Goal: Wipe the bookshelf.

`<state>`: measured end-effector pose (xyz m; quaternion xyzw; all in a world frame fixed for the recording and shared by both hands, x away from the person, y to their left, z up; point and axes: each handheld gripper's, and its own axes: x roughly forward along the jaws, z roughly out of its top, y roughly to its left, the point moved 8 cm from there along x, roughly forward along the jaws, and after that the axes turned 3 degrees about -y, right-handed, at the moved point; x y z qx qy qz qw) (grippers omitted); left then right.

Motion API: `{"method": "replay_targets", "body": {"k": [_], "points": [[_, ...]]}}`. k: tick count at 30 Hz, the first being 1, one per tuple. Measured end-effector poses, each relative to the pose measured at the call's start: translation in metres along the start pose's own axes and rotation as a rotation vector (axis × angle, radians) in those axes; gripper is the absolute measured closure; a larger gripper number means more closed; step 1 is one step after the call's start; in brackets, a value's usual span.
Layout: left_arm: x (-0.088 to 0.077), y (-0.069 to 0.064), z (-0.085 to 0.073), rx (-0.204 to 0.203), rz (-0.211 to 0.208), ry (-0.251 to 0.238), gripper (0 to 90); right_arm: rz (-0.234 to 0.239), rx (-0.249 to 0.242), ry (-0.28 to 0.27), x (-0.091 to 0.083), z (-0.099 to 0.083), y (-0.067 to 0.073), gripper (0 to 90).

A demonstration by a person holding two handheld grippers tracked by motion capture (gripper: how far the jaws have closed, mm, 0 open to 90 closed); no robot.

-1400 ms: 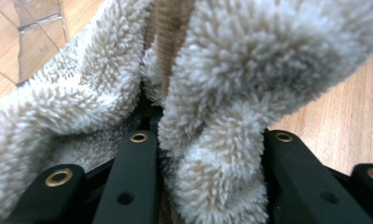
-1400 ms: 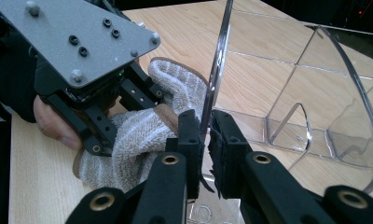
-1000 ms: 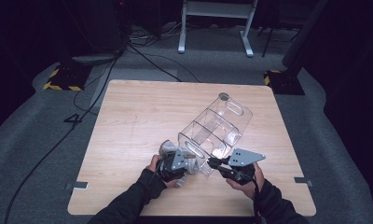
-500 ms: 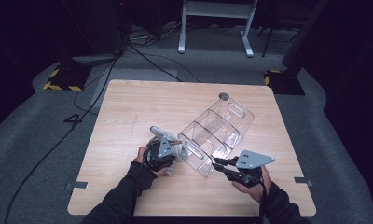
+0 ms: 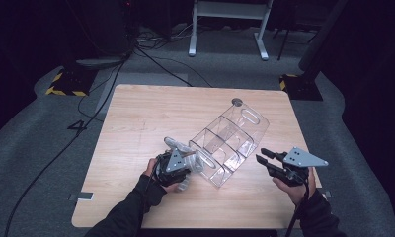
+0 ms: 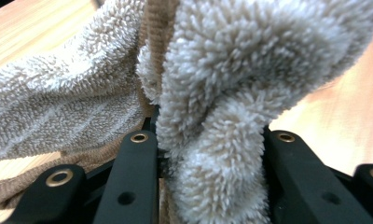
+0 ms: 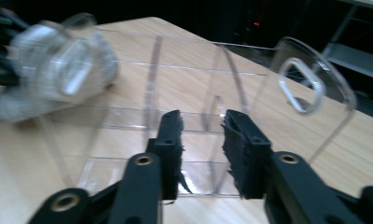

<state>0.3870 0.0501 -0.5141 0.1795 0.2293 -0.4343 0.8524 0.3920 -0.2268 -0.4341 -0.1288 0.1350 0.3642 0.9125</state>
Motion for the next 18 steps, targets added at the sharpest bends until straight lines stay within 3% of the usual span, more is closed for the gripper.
{"method": "replay_targets", "body": {"k": [3, 5, 9, 11, 13, 16, 18], "points": [[-0.001, -0.006, 0.004, 0.004, -0.015, -0.013, 67.5, -0.022, -0.011, 0.031, 0.015, -0.004, -0.011, 62.1], [-0.002, -0.009, 0.007, 0.002, -0.024, -0.024, 67.4, 0.013, 0.019, 0.052, 0.027, -0.008, -0.014, 60.3], [-0.003, -0.013, 0.011, -0.013, -0.046, -0.046, 67.5, 0.013, 0.000, 0.111, 0.047, -0.016, -0.019, 58.5], [-0.002, -0.015, 0.014, -0.047, -0.081, -0.068, 67.5, 0.000, -0.001, 0.109, 0.053, -0.018, -0.023, 58.6], [0.000, -0.016, 0.015, -0.044, -0.082, -0.070, 67.4, 0.012, 0.033, 0.114, 0.059, -0.022, -0.026, 59.3], [0.002, -0.019, 0.015, -0.032, -0.087, -0.063, 67.4, -0.019, 0.023, 0.133, 0.063, -0.027, -0.030, 60.1], [0.003, -0.018, 0.015, -0.025, -0.084, -0.060, 67.4, -0.024, 0.034, 0.109, 0.061, -0.024, -0.035, 59.9]]}}
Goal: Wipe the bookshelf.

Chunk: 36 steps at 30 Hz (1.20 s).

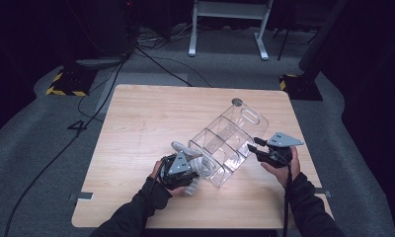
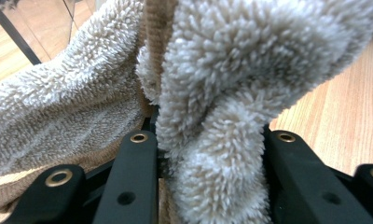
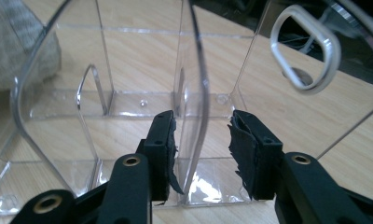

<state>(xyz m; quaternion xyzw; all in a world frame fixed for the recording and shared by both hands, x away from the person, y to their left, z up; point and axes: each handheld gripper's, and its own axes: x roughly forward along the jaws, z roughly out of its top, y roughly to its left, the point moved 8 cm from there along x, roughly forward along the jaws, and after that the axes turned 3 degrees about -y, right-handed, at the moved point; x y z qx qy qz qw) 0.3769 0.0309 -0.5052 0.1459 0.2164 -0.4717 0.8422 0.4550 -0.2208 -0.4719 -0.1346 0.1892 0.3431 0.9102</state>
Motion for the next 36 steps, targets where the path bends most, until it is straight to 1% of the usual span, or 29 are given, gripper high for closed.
{"method": "replay_targets", "body": {"k": [1, 2, 3, 5, 7, 8, 9, 11, 13, 15, 17, 18, 19, 24, 26, 28, 30, 31, 32, 33, 34, 36], "points": [[0.000, 0.000, 0.000, -0.002, 0.002, -0.003, 67.4, 0.001, 0.003, -0.009, -0.001, 0.002, -0.002, 59.7], [0.001, 0.001, 0.001, -0.005, 0.001, -0.004, 67.4, -0.009, 0.001, -0.015, -0.002, 0.003, -0.004, 59.6], [0.002, 0.001, 0.001, -0.001, 0.004, -0.004, 67.4, -0.012, 0.005, -0.012, 0.000, 0.003, -0.006, 59.5], [0.003, 0.001, 0.001, -0.001, 0.003, -0.002, 67.4, -0.001, 0.013, 0.002, 0.006, 0.001, -0.006, 60.3], [0.004, 0.002, 0.001, 0.000, -0.004, -0.008, 67.3, 0.017, 0.008, 0.013, 0.012, -0.001, -0.004, 61.9], [0.004, 0.003, 0.001, -0.013, -0.012, -0.014, 67.4, 0.021, 0.003, 0.020, 0.014, -0.001, -0.002, 63.8], [0.005, 0.004, 0.001, -0.021, -0.016, -0.019, 67.3, 0.019, -0.001, 0.021, 0.017, -0.001, -0.002, 68.0], [0.005, 0.006, 0.002, -0.018, -0.011, -0.019, 67.3, 0.047, 0.009, 0.018, 0.020, -0.001, 0.003, 72.8], [0.005, 0.007, 0.001, -0.010, -0.001, -0.015, 67.3, 0.026, -0.026, 0.028, 0.021, -0.001, 0.006, 74.9], [0.005, 0.009, 0.001, -0.016, 0.007, -0.015, 67.3, 0.023, -0.021, 0.025, 0.019, -0.001, 0.005, 81.0], [0.004, 0.013, 0.000, -0.024, 0.021, -0.016, 67.4, 0.034, -0.004, 0.023, 0.018, -0.002, 0.006, 84.9], [0.003, 0.014, 0.000, -0.020, 0.025, -0.013, 67.4, 0.034, -0.014, 0.025, 0.017, -0.002, 0.007, 85.0], [0.003, 0.016, 0.000, -0.029, 0.028, -0.016, 67.4, 0.032, -0.021, 0.029, 0.016, -0.002, 0.009, 84.8], [0.001, 0.025, -0.001, -0.039, 0.052, -0.013, 67.5, 0.021, -0.047, 0.041, 0.014, -0.002, 0.017, 82.7], [-0.001, 0.029, -0.002, -0.039, 0.071, -0.009, 67.6, 0.021, -0.039, 0.043, 0.012, -0.002, 0.022, 81.3], [-0.003, 0.035, -0.003, -0.056, 0.090, -0.008, 67.6, 0.021, -0.040, 0.047, 0.009, -0.003, 0.028, 79.5], [-0.005, 0.041, -0.004, -0.065, 0.115, -0.006, 67.6, 0.020, -0.027, 0.047, 0.006, -0.003, 0.034, 77.3], [-0.006, 0.045, -0.004, -0.078, 0.127, -0.006, 67.7, 0.022, -0.027, 0.048, 0.005, -0.003, 0.038, 75.7], [-0.007, 0.048, -0.004, -0.091, 0.136, -0.007, 67.7, 0.029, -0.028, 0.052, 0.004, -0.003, 0.042, 73.6], [-0.007, 0.048, -0.004, -0.091, 0.136, -0.007, 67.7, 0.029, -0.028, 0.052, 0.004, -0.003, 0.042, 73.6], [-0.009, 0.056, -0.005, -0.103, 0.152, -0.012, 67.8, 0.059, -0.021, 0.056, 0.001, -0.004, 0.053, 66.1], [-0.011, 0.060, -0.005, -0.109, 0.166, -0.013, 67.8, 0.074, -0.027, 0.062, -0.002, -0.005, 0.061, 63.5]]}}
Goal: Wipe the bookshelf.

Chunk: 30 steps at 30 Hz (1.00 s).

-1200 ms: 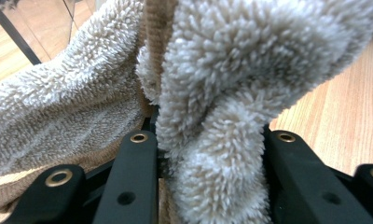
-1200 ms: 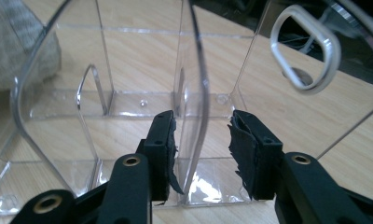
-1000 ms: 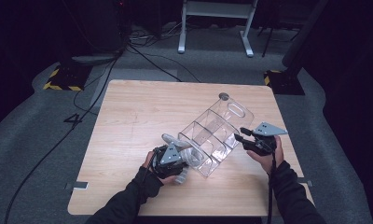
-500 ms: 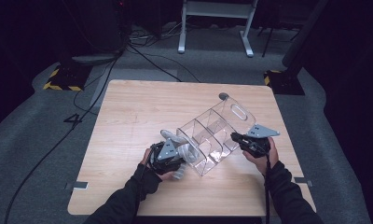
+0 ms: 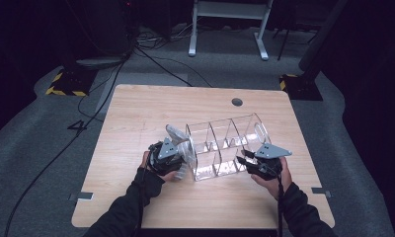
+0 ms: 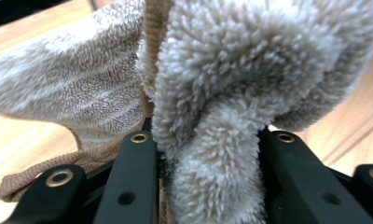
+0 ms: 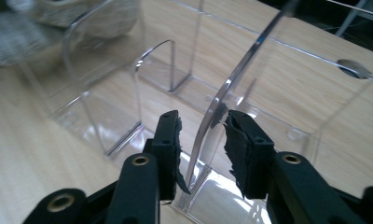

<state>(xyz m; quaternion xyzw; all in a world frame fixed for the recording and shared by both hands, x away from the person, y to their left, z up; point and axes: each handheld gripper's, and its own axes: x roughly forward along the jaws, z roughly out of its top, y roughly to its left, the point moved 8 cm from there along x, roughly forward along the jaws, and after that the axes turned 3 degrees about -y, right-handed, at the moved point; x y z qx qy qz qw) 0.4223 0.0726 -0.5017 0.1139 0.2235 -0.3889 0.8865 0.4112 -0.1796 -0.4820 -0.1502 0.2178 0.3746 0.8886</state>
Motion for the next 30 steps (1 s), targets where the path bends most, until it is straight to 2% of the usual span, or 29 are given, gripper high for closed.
{"method": "replay_targets", "body": {"k": [4, 5, 8, 10, 14, 16, 17, 20, 24, 27, 30], "points": [[-0.009, 0.004, 0.003, 0.007, 0.014, -0.011, 67.9, 0.024, -0.010, 0.004, -0.005, 0.000, 0.015, 56.8], [-0.013, 0.001, 0.004, 0.005, 0.011, -0.018, 67.9, 0.027, -0.010, 0.004, -0.007, -0.001, 0.018, 54.8], [-0.029, -0.007, 0.011, 0.040, 0.018, -0.037, 67.8, 0.035, -0.008, 0.000, -0.013, -0.001, 0.023, 53.0], [-0.042, -0.014, 0.018, 0.051, 0.023, -0.063, 67.8, 0.042, -0.013, -0.010, -0.019, 0.000, 0.024, 52.9], [-0.064, -0.030, 0.037, 0.068, 0.007, -0.143, 67.9, 0.023, -0.024, -0.048, -0.038, 0.008, 0.022, 52.3], [-0.073, -0.039, 0.048, 0.070, -0.014, -0.191, 67.8, -0.006, -0.027, -0.067, -0.049, 0.013, 0.017, 51.8], [-0.076, -0.045, 0.054, 0.086, -0.024, -0.206, 67.8, -0.022, -0.034, -0.080, -0.055, 0.016, 0.014, 51.6], [-0.076, -0.060, 0.063, 0.098, -0.064, -0.220, 67.8, -0.058, -0.028, -0.118, -0.070, 0.023, 0.004, 50.6], [-0.060, -0.079, 0.062, 0.143, -0.089, -0.186, 67.7, -0.139, -0.018, -0.148, -0.084, 0.028, -0.014, 47.8], [-0.049, -0.081, 0.057, 0.139, -0.097, -0.164, 67.7, -0.186, 0.010, -0.146, -0.084, 0.024, -0.030, 45.0], [-0.046, -0.081, 0.058, 0.158, -0.085, -0.159, 67.8, -0.201, 0.041, -0.127, -0.076, 0.018, -0.045, 42.1]]}}
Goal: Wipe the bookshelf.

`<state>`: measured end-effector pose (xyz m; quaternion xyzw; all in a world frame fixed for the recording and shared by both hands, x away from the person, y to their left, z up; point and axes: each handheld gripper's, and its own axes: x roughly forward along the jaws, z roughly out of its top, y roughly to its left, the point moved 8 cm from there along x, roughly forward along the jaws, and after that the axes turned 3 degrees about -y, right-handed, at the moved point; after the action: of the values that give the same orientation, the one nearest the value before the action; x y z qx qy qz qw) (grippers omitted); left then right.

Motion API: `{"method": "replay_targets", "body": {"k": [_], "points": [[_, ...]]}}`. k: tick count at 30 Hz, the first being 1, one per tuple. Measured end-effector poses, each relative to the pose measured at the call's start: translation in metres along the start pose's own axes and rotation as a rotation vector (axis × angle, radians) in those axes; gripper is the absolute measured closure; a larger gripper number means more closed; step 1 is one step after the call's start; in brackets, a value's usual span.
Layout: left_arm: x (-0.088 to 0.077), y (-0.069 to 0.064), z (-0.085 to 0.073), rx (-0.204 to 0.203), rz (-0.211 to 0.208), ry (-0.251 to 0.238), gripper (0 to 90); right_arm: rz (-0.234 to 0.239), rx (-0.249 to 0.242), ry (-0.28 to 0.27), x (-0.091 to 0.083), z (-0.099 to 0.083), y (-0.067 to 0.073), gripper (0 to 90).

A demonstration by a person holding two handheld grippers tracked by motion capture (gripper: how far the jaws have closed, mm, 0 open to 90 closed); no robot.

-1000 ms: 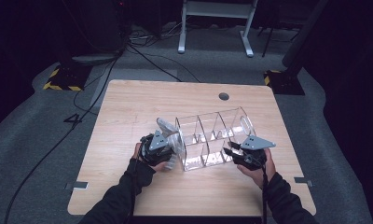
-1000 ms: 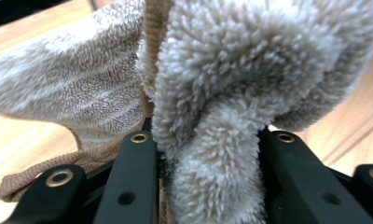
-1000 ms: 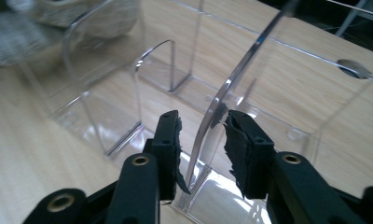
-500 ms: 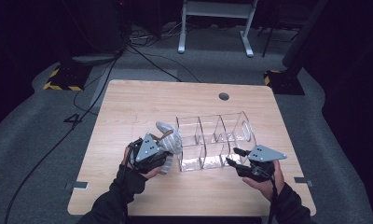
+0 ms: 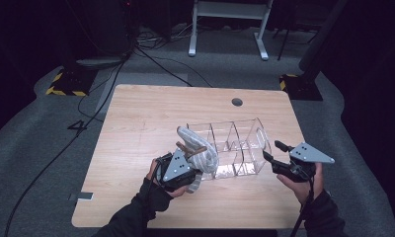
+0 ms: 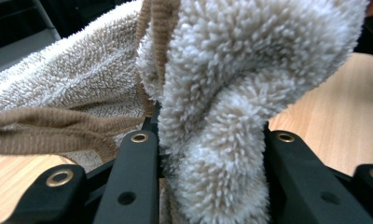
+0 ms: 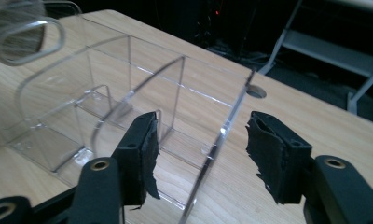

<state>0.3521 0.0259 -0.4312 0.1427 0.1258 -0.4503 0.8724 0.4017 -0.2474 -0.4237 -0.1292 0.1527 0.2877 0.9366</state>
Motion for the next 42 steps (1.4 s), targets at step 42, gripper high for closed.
{"method": "replay_targets", "body": {"k": [42], "points": [[0.047, 0.003, -0.093, 0.022, -0.081, 0.336, 68.2, 0.212, -0.033, 0.099, 0.023, -0.029, 0.042, 51.7]]}}
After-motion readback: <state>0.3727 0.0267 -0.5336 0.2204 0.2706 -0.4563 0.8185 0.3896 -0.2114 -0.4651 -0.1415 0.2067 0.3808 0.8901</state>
